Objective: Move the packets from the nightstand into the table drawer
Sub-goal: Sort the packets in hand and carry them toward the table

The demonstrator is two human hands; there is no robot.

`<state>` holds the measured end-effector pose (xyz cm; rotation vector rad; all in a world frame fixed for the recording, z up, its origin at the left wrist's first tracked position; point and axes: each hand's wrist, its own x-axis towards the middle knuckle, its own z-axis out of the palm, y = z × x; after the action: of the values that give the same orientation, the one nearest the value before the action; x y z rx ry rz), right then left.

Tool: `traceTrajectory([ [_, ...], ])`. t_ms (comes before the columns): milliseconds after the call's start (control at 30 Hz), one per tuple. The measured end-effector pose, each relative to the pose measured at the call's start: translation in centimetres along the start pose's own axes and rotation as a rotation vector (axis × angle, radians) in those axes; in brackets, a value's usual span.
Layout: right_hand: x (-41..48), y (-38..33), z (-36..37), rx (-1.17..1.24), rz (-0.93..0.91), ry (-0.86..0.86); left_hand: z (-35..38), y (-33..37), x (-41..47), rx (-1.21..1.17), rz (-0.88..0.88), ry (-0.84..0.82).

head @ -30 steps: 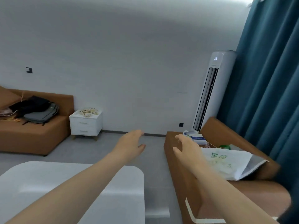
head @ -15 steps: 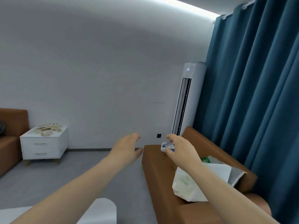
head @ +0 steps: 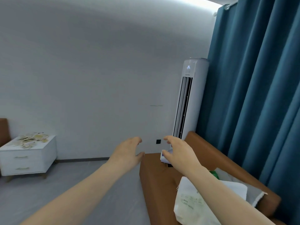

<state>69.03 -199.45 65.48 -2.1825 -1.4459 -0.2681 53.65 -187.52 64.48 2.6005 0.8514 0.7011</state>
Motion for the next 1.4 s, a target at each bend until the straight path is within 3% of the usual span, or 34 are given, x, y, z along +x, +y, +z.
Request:
traceTrajectory([
  [467, 20.9, 9.6, 5.7, 0.046, -0.124, -0.086, 6.0, -3.5, 19.9, 0.053, -0.134, 0.043],
  [1033, 48.8, 5.4, 20.1, 0.094, -0.202, -0.081, 3.9, -23.5, 41.9, 0.145, -0.201, 0.142],
  [1400, 66.3, 4.0, 30.6, 0.139, -0.345, -0.132, 4.3, -36.2, 54.9, 0.236, -0.323, 0.187],
])
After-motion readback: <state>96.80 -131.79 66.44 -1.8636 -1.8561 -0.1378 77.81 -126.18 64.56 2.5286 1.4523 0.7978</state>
